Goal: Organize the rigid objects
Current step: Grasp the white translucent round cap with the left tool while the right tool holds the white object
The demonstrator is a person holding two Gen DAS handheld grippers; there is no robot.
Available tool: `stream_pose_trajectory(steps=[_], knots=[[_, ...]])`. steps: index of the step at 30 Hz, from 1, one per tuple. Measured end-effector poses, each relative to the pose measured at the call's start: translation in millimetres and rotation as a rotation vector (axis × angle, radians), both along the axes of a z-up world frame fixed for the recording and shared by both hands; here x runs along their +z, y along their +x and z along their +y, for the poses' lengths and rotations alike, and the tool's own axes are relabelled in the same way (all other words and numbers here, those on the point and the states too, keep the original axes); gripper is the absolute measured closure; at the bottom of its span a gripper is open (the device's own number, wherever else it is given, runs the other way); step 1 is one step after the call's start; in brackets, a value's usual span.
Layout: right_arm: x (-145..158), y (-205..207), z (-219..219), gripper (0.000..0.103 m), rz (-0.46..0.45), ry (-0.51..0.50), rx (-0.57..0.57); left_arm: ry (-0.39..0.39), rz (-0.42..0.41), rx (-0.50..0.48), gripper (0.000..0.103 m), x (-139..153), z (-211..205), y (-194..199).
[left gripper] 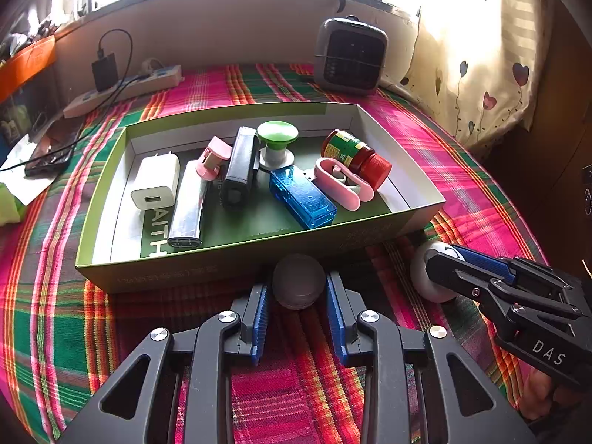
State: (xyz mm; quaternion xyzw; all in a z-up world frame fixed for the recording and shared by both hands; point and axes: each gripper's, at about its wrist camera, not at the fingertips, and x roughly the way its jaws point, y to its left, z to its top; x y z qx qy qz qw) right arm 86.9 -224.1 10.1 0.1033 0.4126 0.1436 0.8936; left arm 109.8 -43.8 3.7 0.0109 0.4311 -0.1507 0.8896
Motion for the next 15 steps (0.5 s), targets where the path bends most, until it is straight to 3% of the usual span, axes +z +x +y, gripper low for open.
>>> stream_pose_trajectory(steps=[15], knots=[[5.6, -5.9, 2.4, 0.074, -0.017, -0.007, 0.005, -0.03, -0.008, 0.005, 0.076, 7.4, 5.2, -9.4]])
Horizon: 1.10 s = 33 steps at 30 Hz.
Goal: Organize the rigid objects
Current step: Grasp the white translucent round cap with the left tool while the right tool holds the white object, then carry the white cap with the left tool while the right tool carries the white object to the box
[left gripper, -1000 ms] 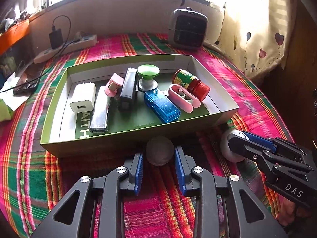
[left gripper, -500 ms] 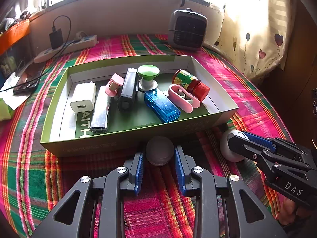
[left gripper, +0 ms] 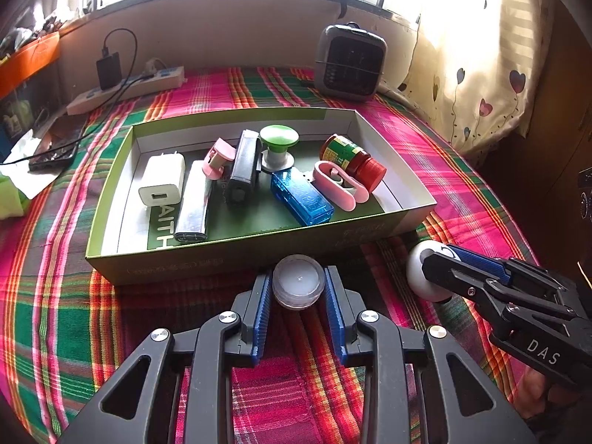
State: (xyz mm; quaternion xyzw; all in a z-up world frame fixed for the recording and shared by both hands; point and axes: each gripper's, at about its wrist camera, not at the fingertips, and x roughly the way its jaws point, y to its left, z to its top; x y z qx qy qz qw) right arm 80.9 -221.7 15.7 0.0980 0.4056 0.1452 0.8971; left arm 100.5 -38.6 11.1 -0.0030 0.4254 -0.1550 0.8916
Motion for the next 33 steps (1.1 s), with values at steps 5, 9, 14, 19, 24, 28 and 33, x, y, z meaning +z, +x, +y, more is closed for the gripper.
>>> stream_pose_trajectory(steps=[5, 9, 14, 19, 24, 28, 33], knots=[[3.6, -3.7, 3.0, 0.074, -0.007, -0.005, 0.006, -0.009, -0.013, 0.005, 0.076, 6.2, 3.6, -6.1], [8.0, -6.8, 5.2, 0.074, -0.017, -0.007, 0.01, -0.013, -0.027, 0.01, 0.076, 12.1, 7.9, -11.4], [13.4, -10.3, 7.7, 0.074, -0.029, -0.007, 0.016, -0.018, -0.045, 0.014, 0.076, 19.6, 12.6, -15.9], [19.1, -11.9, 11.5, 0.074, -0.044, -0.008, 0.025, -0.02, -0.06, 0.015, 0.076, 26.2, 15.9, -18.3], [26.2, -10.4, 15.5, 0.074, -0.058, -0.002, 0.036, -0.025, -0.077, 0.015, 0.076, 34.0, 19.9, -17.7], [31.8, -7.6, 19.5, 0.074, -0.072, -0.006, 0.046, -0.026, -0.086, 0.019, 0.076, 38.3, 23.2, -15.9], [37.7, -3.3, 24.9, 0.074, -0.084, -0.009, 0.059, -0.024, -0.095, 0.022, 0.076, 41.8, 26.5, -14.0]])
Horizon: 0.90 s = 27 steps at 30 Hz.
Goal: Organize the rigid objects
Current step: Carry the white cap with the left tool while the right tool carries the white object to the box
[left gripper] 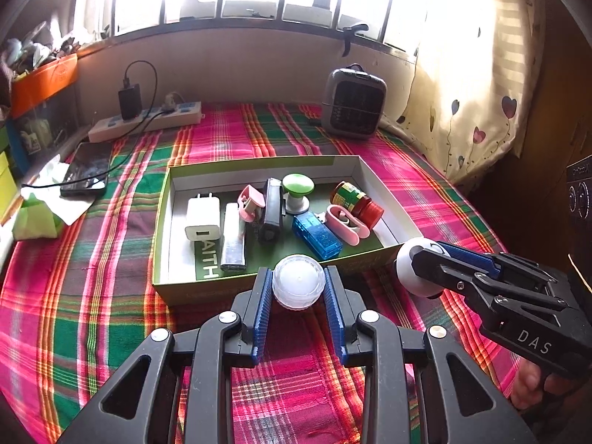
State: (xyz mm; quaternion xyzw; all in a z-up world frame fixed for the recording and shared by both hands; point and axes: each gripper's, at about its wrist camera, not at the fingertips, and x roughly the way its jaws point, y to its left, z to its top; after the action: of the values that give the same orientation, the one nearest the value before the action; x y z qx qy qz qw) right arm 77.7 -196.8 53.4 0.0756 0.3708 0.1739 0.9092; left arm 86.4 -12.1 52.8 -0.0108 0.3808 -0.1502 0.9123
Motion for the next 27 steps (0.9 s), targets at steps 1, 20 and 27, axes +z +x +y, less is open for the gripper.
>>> stream_pose_trajectory(steps=[1, 20, 27], knots=[[1.2, 0.8, 1.4, 0.074, -0.002, -0.002, 0.002, 0.0, -0.001, -0.001, 0.076, 0.7, 0.6, 0.8], [14.5, 35.2, 18.2, 0.075, -0.032, -0.019, 0.022, -0.02, 0.003, 0.027, 0.076, 4.0, 22.1, 24.6], [20.5, 59.6, 19.5, 0.074, -0.041, -0.034, 0.015, -0.023, 0.015, 0.029, 0.076, -0.1, 24.0, 35.4]])
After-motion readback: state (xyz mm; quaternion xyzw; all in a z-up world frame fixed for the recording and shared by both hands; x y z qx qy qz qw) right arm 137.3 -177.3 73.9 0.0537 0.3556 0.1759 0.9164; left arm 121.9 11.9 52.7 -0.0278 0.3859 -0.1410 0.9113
